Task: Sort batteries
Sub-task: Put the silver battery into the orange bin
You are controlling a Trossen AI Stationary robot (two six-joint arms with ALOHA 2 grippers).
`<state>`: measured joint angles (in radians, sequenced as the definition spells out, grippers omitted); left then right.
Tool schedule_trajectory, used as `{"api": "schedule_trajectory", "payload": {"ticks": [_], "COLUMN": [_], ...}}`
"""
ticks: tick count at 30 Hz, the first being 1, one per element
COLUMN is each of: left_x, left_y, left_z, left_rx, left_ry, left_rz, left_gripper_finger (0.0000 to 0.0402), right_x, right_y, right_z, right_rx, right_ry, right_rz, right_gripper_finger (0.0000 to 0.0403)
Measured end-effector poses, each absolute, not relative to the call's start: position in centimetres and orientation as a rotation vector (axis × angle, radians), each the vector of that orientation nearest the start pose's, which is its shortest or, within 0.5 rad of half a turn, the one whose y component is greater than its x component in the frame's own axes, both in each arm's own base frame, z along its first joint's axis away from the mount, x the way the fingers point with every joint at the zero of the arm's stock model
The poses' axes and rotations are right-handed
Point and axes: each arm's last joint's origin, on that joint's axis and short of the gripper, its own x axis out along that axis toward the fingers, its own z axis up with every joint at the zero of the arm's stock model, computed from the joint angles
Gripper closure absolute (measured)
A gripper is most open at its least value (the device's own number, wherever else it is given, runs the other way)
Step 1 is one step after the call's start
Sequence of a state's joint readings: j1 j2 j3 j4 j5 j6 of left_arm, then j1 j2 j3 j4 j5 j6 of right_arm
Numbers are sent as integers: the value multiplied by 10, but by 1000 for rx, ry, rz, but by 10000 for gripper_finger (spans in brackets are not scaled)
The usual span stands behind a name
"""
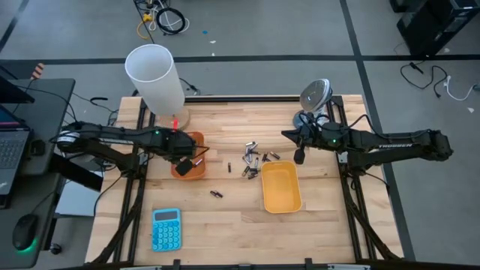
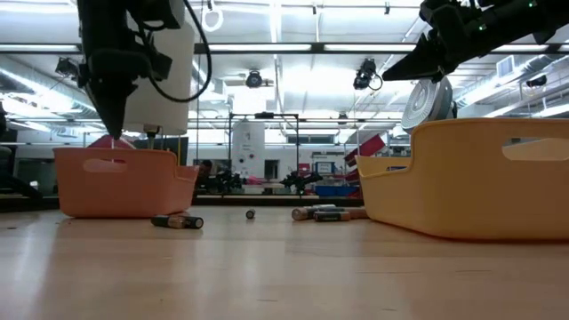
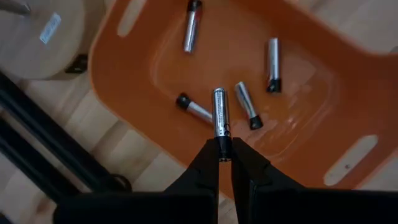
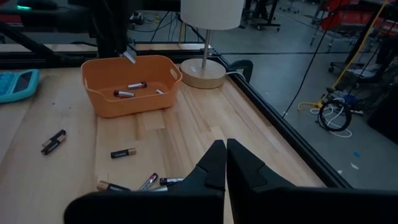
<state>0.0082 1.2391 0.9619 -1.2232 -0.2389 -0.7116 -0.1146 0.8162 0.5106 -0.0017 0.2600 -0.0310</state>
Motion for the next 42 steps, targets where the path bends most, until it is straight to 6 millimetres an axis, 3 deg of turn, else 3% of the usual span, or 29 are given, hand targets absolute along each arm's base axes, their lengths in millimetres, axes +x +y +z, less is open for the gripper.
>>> {"api": "schedule_trajectory", "payload": {"ticks": [11,33,42], "left_x": [207,213,214], "left_y": [8,8,8], "left_z": [228,227,227], "left_rx": [-390,-396,-363], "left_ry": [1454,1416,1404], "left_rz": [719,708,706], "left_gripper_finger": [386,384,336], "right_x": [180,180,180], "right_y": [-28,-28,-28], "right_z": [250,249,250], "right_rx": [-58,-69,-70], "right_ry": [317,327,327], "right_rz": [-366,-364,-364], "right_gripper_finger": [400,400,400]}}
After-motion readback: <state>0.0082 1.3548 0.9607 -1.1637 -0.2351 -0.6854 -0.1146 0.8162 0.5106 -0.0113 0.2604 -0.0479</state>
